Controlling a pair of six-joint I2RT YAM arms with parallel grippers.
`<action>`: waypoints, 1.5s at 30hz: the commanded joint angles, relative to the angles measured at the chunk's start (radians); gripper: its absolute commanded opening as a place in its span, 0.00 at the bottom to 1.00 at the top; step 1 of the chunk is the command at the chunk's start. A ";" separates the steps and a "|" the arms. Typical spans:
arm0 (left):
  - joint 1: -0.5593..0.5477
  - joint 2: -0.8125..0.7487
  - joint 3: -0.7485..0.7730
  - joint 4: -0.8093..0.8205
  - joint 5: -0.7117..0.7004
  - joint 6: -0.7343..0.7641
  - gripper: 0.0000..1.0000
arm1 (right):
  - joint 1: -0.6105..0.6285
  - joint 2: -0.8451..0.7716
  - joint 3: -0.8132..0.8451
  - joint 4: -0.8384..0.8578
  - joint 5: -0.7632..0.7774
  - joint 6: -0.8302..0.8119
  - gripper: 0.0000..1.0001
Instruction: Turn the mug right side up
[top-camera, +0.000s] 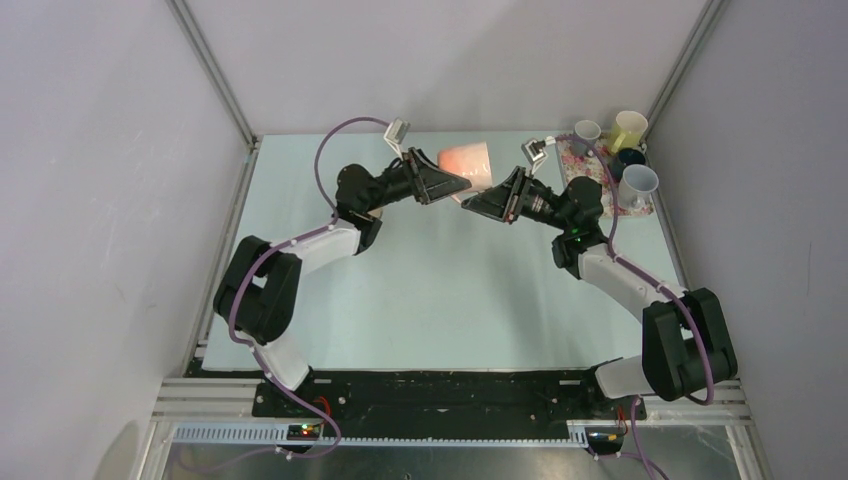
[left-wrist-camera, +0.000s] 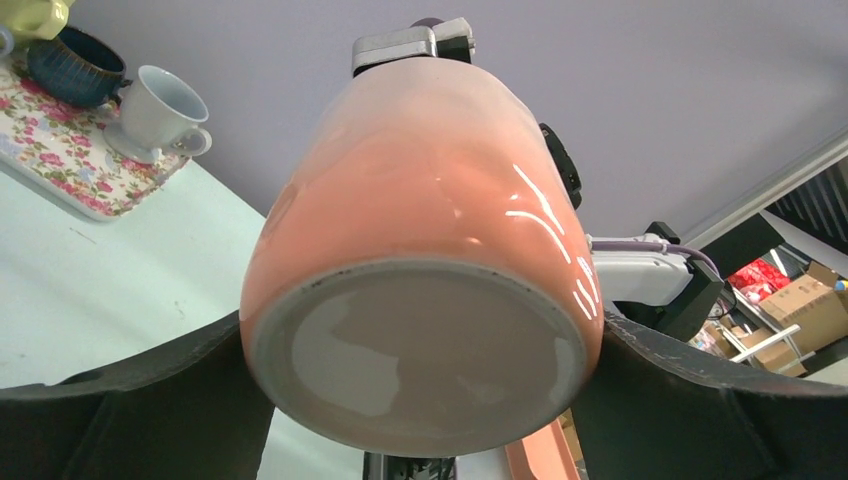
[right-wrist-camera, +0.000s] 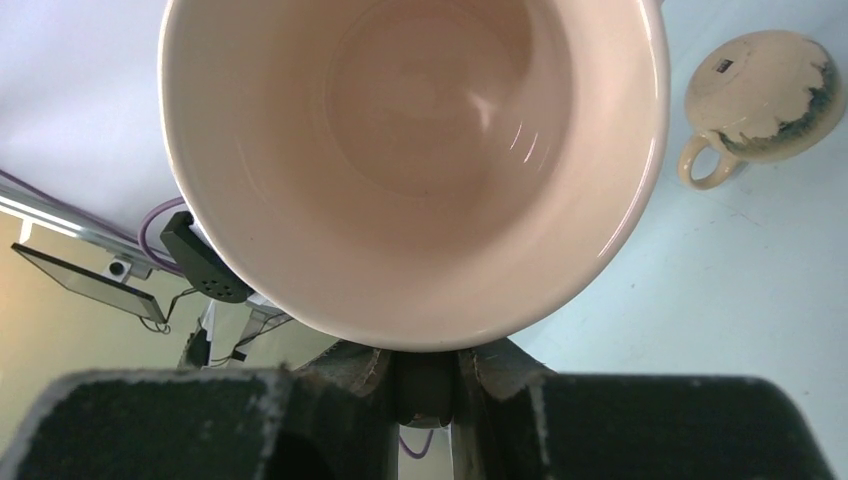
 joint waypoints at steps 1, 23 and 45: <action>-0.008 -0.029 0.042 -0.025 0.015 0.041 0.98 | -0.008 -0.063 0.020 0.061 0.013 -0.065 0.00; -0.008 -0.048 0.045 -0.030 0.046 0.049 0.98 | -0.045 -0.080 0.008 -0.034 -0.035 -0.178 0.00; 0.052 -0.224 0.043 -0.567 -0.107 0.506 0.98 | -0.242 -0.173 -0.036 0.058 -0.019 -0.161 0.00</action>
